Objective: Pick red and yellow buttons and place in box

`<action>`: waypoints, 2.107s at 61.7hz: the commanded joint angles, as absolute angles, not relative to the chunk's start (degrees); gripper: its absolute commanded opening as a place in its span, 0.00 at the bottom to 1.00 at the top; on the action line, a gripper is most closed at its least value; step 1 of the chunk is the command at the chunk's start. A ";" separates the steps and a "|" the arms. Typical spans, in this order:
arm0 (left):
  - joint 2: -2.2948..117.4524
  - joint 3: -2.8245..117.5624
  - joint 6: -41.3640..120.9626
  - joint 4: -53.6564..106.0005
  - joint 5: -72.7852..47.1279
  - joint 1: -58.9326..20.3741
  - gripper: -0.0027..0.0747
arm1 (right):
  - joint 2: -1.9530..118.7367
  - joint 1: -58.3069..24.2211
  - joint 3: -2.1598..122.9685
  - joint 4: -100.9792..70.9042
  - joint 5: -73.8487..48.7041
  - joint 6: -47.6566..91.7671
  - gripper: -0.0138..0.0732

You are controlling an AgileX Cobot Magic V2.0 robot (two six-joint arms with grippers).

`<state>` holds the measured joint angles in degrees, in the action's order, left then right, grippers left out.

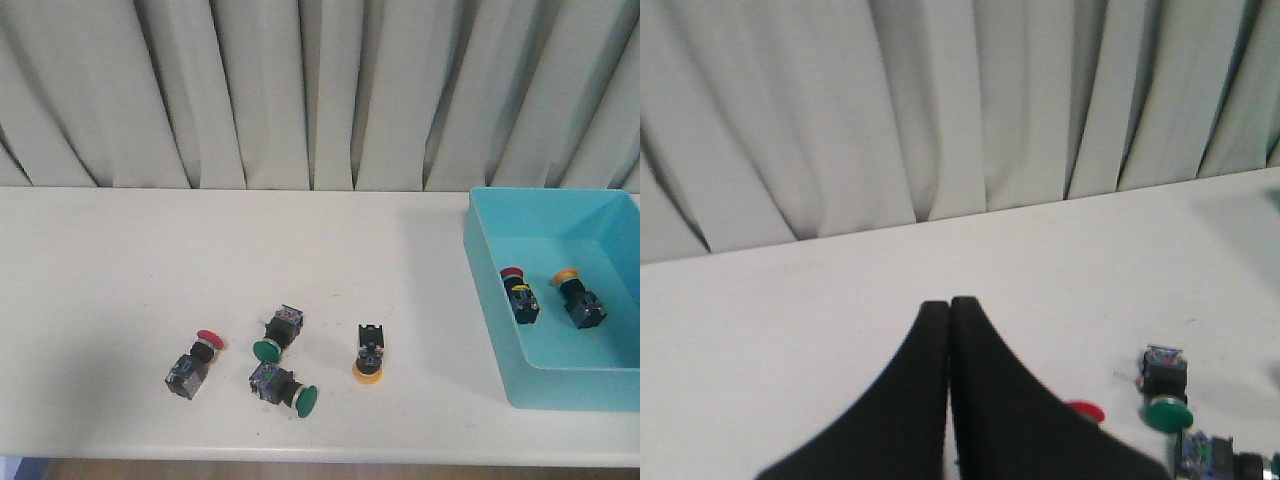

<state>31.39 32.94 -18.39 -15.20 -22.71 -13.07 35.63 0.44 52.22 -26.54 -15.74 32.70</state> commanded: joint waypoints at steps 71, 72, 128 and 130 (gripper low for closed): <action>-1.53 -4.50 -15.98 -7.14 2.83 -2.78 0.03 | 36.04 0.36 53.66 -27.01 -11.84 32.70 0.16; -1.53 -4.50 -15.99 -7.14 2.83 -2.78 0.03 | 36.04 0.36 53.66 -27.01 -11.84 32.70 0.16; -1.48 -4.31 -15.98 -7.19 2.43 -2.78 0.03 | 36.04 0.36 53.66 -27.01 -11.84 32.70 0.16; -1.48 -4.31 -15.98 -7.19 2.43 -2.78 0.03 | 36.04 0.36 53.66 -27.01 -11.84 32.70 0.16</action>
